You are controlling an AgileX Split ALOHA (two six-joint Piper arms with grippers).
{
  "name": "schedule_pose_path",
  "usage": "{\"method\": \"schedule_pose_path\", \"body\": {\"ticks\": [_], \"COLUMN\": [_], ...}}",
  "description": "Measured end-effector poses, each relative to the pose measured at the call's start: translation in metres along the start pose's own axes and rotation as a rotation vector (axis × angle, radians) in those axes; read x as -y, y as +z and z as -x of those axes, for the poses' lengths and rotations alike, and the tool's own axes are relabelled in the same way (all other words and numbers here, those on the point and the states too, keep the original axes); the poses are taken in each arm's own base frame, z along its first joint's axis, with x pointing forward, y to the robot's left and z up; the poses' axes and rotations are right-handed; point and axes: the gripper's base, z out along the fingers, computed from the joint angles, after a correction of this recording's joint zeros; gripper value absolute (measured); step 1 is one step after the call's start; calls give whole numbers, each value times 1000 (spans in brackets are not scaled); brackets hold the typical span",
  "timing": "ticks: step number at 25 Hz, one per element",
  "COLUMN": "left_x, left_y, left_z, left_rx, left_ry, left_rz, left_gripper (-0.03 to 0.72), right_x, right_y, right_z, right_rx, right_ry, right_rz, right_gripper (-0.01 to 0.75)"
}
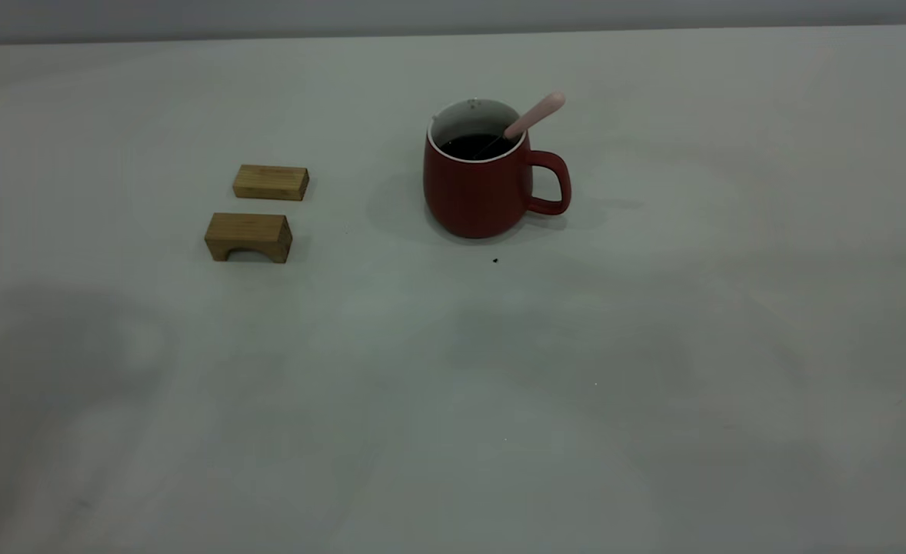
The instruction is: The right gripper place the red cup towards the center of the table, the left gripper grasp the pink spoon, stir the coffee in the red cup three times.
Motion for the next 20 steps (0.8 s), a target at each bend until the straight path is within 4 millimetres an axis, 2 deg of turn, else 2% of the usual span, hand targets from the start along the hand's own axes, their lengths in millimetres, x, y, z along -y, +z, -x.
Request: {"method": "schedule_pose_path", "body": {"ticks": [2, 7, 11, 15, 17, 20], "left_x": [-4, -11, -17, -23, -25, -29], "left_y": [-7, -3, -2, 3, 4, -5], "left_z": [-21, -81, -144, -203, -224, -242], "left_rx": [58, 70, 7, 23, 59, 142], "left_ry": [2, 13, -5, -85, -151, -237], "left_rz": [-11, -23, -42, -64, -50, 5], "left_gripper": [517, 517, 517, 517, 517, 517], "right_x": [0, 0, 0, 0, 0, 0], "right_y": [0, 0, 0, 0, 0, 0], "right_z": [0, 0, 0, 0, 0, 0], "right_rx": [0, 0, 0, 0, 0, 0], "right_ry": [0, 0, 0, 0, 0, 0], "right_rz": [0, 0, 0, 0, 0, 0], "right_gripper": [460, 460, 460, 460, 460, 460]}}
